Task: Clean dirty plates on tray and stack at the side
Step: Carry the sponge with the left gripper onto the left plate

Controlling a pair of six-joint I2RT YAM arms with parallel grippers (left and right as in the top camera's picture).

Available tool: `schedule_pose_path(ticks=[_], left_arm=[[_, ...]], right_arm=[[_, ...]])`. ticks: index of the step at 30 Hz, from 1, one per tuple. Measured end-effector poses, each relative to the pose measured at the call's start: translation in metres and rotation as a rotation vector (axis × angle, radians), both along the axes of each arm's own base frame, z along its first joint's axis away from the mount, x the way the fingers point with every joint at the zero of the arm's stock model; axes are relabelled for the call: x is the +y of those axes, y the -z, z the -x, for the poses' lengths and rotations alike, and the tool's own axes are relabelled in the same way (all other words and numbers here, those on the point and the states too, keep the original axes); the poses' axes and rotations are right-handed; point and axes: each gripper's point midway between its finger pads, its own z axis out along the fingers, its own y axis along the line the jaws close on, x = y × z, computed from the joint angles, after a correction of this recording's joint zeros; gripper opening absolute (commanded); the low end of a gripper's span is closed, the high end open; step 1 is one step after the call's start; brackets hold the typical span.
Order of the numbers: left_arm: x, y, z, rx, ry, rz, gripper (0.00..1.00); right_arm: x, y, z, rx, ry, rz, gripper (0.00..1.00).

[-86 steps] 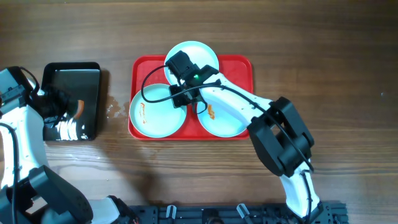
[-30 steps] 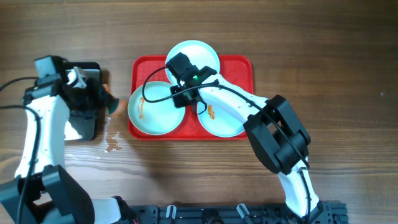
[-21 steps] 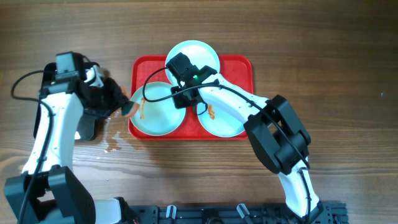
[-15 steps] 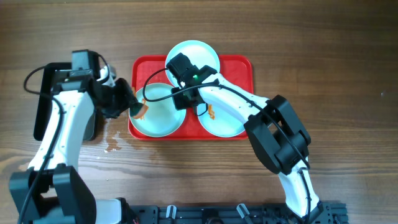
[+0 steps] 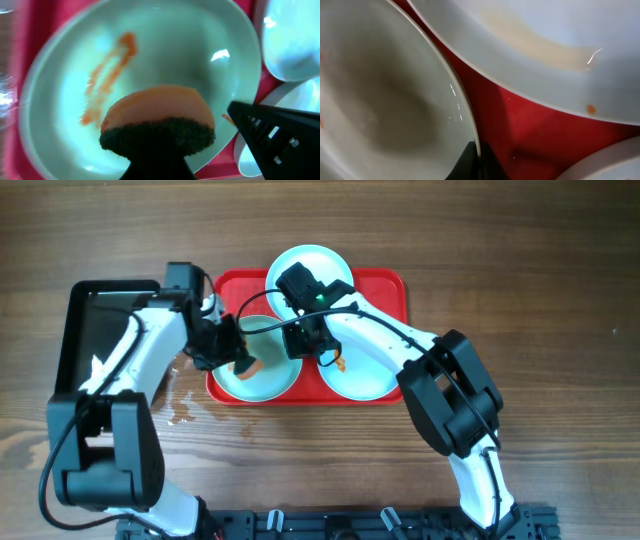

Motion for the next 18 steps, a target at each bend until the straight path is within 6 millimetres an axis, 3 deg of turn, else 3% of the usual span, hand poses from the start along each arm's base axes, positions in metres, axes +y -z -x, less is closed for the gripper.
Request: schedule_pose_path(ticks=[8,18], left_arm=[[-0.029,0.006,-0.008,-0.064,0.114,-0.006,0.04],[-0.017,0.042,-0.012,-0.046,0.154,-0.21,0.04]], right_arm=[[0.0,0.0,0.004,0.025,0.002,-0.008,0.04],[0.0,0.0,0.007,0.038,0.003,-0.012,0.04]])
